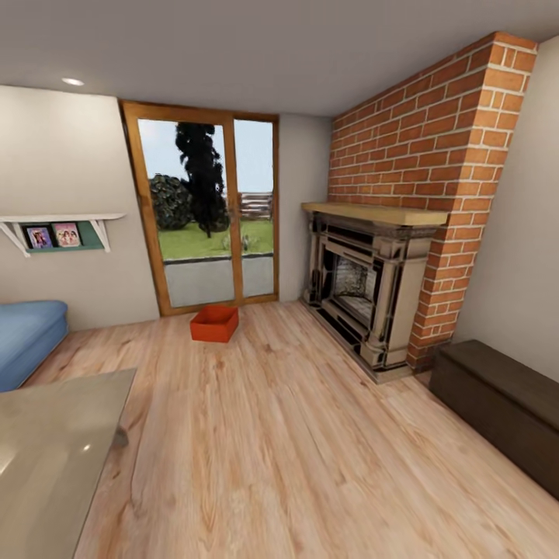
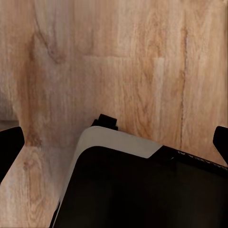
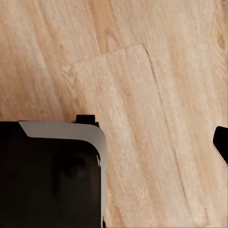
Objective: Move the two storage containers from the living room to the garage. In the garage, place one container on the floor and stack the other container on top of it (either order is fine).
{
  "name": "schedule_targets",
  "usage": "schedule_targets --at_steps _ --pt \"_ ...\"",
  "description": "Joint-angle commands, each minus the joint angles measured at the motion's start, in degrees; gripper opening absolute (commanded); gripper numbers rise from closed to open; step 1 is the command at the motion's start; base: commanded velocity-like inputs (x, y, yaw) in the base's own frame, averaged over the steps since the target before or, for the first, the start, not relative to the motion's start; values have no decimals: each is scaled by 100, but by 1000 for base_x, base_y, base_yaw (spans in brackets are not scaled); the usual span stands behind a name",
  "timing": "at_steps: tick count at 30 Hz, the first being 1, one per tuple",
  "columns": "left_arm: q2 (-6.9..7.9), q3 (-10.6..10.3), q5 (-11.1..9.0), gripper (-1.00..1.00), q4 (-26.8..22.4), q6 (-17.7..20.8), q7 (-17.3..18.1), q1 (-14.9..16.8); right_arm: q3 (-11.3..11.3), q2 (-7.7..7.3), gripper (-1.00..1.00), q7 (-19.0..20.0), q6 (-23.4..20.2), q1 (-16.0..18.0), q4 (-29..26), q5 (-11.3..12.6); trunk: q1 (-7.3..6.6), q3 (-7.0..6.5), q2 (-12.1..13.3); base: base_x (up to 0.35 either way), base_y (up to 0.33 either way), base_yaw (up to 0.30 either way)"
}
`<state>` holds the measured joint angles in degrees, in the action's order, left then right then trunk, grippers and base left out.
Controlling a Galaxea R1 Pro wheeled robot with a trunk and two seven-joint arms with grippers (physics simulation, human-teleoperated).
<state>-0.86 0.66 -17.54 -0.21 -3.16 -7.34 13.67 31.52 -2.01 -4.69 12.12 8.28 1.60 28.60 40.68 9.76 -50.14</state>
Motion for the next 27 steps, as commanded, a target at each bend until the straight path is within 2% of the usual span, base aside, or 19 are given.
schedule_targets --at_steps 1,27 --pt "-2 4 -22 100 1 -19 -13 4 54 5 100 -10 27 7 15 42 4 8 -5 326 0 0" --pt "4 4 -22 100 -1 -31 -15 4 38 -1 100 -41 27 7 15 74 4 8 -5 326 0 0"
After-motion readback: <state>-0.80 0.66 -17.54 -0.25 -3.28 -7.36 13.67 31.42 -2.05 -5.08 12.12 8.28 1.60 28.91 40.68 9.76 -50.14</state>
